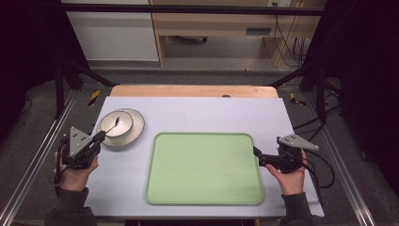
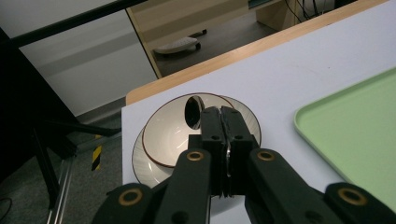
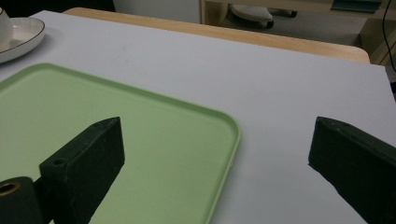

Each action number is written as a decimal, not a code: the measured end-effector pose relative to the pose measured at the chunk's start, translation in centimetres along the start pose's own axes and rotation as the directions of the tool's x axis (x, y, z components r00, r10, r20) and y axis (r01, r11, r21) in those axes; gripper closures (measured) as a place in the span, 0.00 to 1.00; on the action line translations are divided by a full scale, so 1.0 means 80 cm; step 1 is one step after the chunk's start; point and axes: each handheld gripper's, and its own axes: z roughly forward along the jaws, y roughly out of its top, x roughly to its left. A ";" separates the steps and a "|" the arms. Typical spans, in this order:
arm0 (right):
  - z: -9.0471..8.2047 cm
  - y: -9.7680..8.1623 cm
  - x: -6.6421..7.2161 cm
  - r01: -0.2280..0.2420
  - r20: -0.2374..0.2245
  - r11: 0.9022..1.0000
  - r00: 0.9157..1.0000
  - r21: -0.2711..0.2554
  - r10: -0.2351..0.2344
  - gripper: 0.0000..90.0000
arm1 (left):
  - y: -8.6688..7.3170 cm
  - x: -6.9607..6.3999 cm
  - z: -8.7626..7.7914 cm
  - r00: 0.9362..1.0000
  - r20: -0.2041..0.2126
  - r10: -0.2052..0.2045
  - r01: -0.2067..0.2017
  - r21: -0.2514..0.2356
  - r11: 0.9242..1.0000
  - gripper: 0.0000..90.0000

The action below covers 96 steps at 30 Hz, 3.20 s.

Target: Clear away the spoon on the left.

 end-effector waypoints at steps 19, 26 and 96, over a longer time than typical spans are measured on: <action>0.000 -0.001 -0.001 -0.004 -0.002 1.000 1.000 0.003 0.004 0.04 | 0.020 -0.040 -0.014 0.995 0.069 0.071 -0.068 -0.052 0.996 0.99; 0.000 -0.001 -0.003 -0.003 -0.001 1.000 1.000 0.009 0.003 0.04 | 0.022 -0.054 -0.013 0.992 0.088 0.093 -0.089 -0.054 0.995 0.99; 0.003 -0.003 -0.002 -0.005 -0.006 1.000 1.000 0.025 0.005 0.04 | 0.009 -0.150 0.015 0.924 0.277 0.262 -0.276 0.011 0.961 0.99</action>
